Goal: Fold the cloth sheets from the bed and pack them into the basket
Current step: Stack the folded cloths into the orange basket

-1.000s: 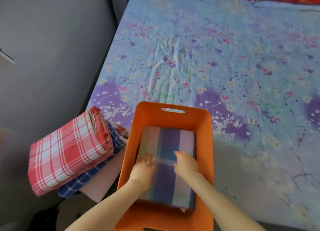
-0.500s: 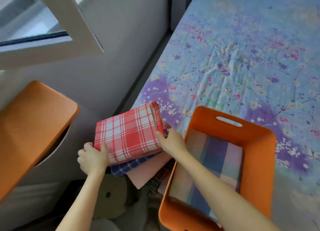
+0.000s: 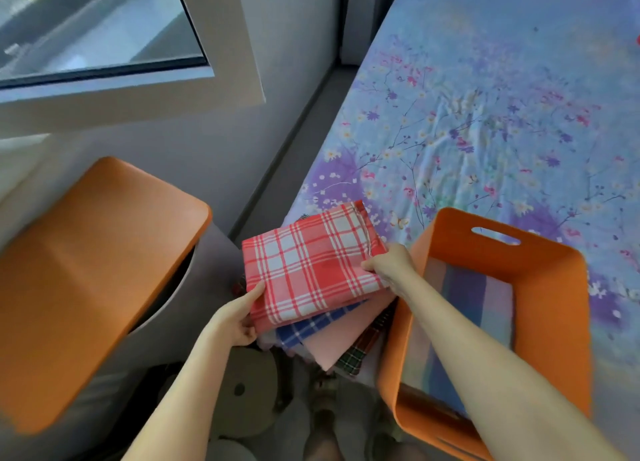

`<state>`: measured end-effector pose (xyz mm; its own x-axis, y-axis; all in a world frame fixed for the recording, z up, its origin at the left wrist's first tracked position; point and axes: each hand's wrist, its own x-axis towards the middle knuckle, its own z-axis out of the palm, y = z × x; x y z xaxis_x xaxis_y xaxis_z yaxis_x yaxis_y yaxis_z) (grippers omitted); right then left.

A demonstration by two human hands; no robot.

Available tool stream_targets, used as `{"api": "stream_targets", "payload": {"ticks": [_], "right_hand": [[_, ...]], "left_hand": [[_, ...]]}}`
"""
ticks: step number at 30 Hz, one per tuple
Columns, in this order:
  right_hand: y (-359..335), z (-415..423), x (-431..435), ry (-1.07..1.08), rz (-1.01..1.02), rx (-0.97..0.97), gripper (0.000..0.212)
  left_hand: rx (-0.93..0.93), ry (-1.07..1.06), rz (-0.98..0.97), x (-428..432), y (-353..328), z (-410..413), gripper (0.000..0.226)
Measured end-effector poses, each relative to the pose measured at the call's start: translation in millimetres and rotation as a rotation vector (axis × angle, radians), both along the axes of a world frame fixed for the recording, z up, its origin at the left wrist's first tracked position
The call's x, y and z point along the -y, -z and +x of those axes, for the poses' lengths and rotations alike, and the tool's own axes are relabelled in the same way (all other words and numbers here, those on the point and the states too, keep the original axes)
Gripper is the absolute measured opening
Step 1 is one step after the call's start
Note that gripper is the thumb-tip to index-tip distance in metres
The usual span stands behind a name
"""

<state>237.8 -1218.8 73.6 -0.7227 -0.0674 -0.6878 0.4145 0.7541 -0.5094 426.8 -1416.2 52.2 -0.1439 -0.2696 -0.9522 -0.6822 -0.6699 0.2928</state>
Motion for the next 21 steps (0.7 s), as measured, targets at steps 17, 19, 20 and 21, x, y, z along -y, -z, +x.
{"api": "stream_targets", "payload": {"ticks": [17,19,20,21], "right_hand": [[-94.2,46.2,-133.4,0.069,-0.011,-0.881,0.008],[-87.5,46.6,-175.8,0.194,0.086,-0.975,0.015],[-79.5,46.4,-192.5,0.229,0.161,-1.013,0.018],[-71.6,47.2,-207.7,0.234,0.252,-1.028,0.022]], "left_hand": [[-0.646,0.437,-0.618,-91.9,-145.1,-79.6,0.046],[-0.649,0.719,-0.860,-144.2,-142.2,-97.7,0.041],[-0.640,0.870,-0.978,-172.1,-135.2,-107.1,0.039],[-0.636,1.004,-1.046,-200.3,-125.0,-115.9,0.041]]}}
